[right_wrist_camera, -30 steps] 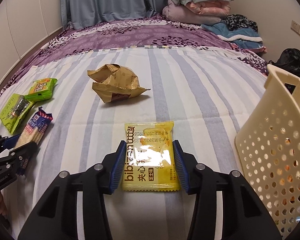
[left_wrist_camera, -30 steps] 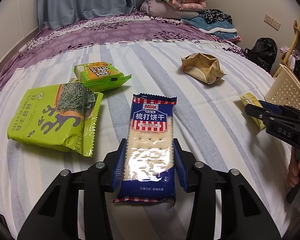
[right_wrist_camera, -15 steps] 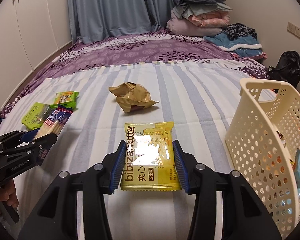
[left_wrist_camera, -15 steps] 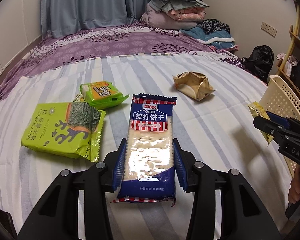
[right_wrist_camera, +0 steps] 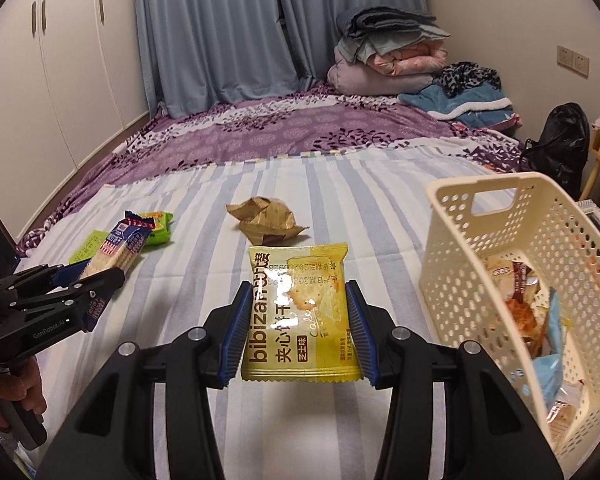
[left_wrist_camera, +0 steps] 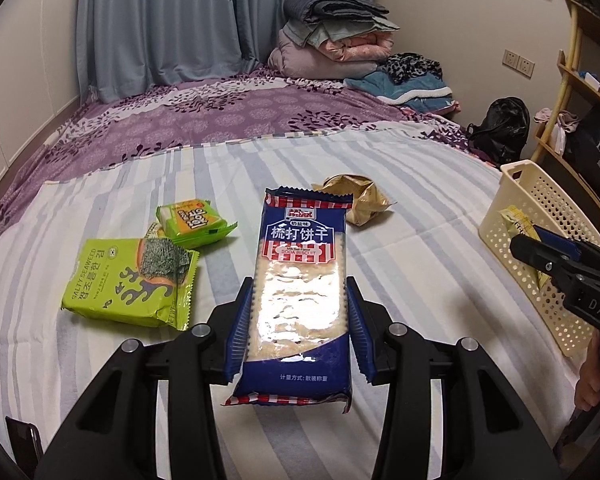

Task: Organize snacks
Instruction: 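Lift the yellow biscuit pack with the right gripper and drop it into the basket, then carry the blue cracker pack into the basket and open the left gripper, then withdraw both open grippers from the basket back over the bed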

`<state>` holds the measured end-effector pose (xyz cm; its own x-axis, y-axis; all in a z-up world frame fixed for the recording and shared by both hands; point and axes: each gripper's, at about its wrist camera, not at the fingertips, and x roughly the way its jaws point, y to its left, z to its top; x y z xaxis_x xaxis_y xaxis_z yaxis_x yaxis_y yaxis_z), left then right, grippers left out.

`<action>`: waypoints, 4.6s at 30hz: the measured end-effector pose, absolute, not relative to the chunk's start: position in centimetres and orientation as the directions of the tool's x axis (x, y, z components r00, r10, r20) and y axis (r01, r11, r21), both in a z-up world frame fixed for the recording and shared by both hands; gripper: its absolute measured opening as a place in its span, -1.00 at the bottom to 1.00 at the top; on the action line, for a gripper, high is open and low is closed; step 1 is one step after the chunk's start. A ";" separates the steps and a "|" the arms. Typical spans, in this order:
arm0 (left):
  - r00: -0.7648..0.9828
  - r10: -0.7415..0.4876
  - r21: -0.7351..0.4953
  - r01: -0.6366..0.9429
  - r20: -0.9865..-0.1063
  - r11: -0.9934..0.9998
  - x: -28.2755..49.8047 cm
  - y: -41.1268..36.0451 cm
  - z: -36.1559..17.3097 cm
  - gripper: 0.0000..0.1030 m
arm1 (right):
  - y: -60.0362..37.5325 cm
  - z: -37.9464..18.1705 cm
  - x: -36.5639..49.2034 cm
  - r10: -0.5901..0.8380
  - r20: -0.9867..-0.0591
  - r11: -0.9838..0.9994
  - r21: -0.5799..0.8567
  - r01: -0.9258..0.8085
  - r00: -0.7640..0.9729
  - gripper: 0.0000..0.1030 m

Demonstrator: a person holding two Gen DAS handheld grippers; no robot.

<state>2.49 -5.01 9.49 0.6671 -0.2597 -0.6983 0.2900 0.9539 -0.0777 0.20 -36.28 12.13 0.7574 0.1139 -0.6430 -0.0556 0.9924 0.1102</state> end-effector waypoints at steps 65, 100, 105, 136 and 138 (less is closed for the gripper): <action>0.368 -0.662 -0.048 0.852 -0.653 0.521 -9.1 -36.6 16.3 0.52 | -59.9 12.5 -14.6 -0.268 -0.536 0.846 0.266 0.461 0.800 0.16; 0.536 -0.512 -0.023 0.676 -0.671 0.737 -5.0 -29.0 16.1 0.94 | -55.2 13.8 -12.7 -0.170 -0.512 0.904 0.259 0.340 0.842 0.66; 0.549 -0.502 -0.031 0.654 -0.668 0.756 -4.6 -27.8 16.2 0.94 | -54.1 14.2 -12.2 -0.151 -0.509 0.915 0.252 0.315 0.847 0.66; 0.630 -0.400 -0.088 0.467 -0.665 0.880 -1.5 -17.3 15.9 0.94 | -45.5 16.2 -8.4 -0.023 -0.518 0.972 0.189 0.141 0.855 0.80; 0.634 -0.392 -0.093 0.450 -0.666 0.888 -1.2 -16.5 15.9 0.94 | -44.8 16.3 -8.1 -0.013 -0.520 0.975 0.184 0.127 0.854 0.80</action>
